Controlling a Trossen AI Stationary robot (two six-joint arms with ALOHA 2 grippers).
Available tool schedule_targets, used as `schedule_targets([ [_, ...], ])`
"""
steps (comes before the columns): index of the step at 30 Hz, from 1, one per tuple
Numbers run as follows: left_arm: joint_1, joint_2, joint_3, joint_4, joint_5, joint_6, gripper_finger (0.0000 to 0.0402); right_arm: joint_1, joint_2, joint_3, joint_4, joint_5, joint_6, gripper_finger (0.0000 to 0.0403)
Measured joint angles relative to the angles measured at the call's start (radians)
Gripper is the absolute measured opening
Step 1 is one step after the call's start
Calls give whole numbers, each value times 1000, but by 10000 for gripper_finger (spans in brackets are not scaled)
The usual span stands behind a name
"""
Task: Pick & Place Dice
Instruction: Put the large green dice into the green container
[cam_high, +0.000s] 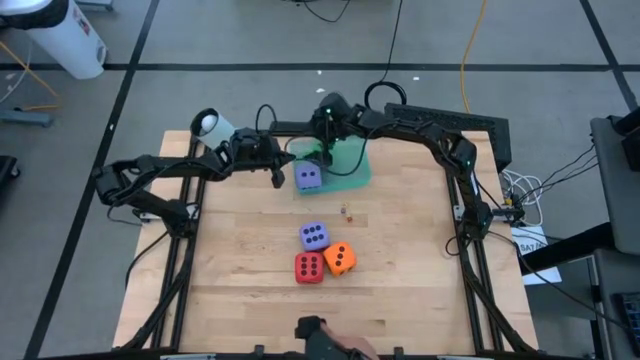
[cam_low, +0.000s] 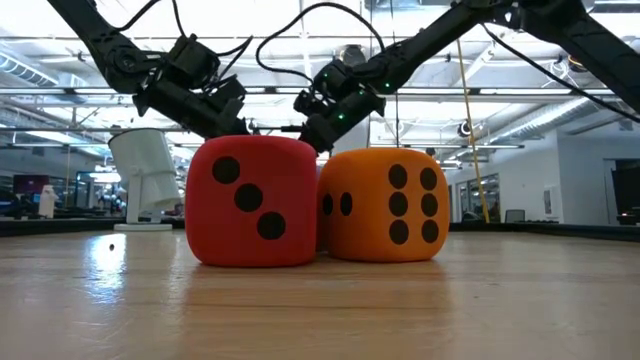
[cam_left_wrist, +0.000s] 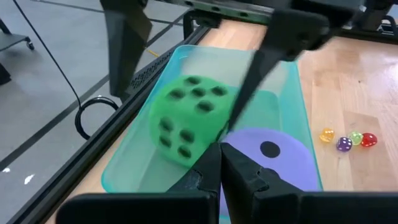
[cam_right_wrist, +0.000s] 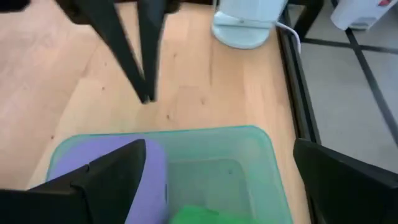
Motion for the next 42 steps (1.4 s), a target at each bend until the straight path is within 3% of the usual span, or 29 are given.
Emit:
schedule_targets([
  [6, 0, 0, 0, -12, 4, 23, 20, 0, -6, 0, 4, 63, 7, 396],
  [15, 15, 0, -19, -169, -25, -4, 13, 3, -136, 2, -293, 329, 42, 377],
  [19, 18, 0, -69, -164, -64, -30, 9, -7, -147, 0, -437, 374, 90, 301],
  [27, 40, 6, -82, -152, -148, -134, 6, -13, -145, -86, -484, 471, 106, 25],
  [33, 40, 104, -58, -83, -137, -147, 5, -59, -136, -163, -332, 433, 107, 17],
  [42, 27, 319, 103, -142, -182, -160, 3, -80, -136, -239, -253, 315, 134, 1],
])
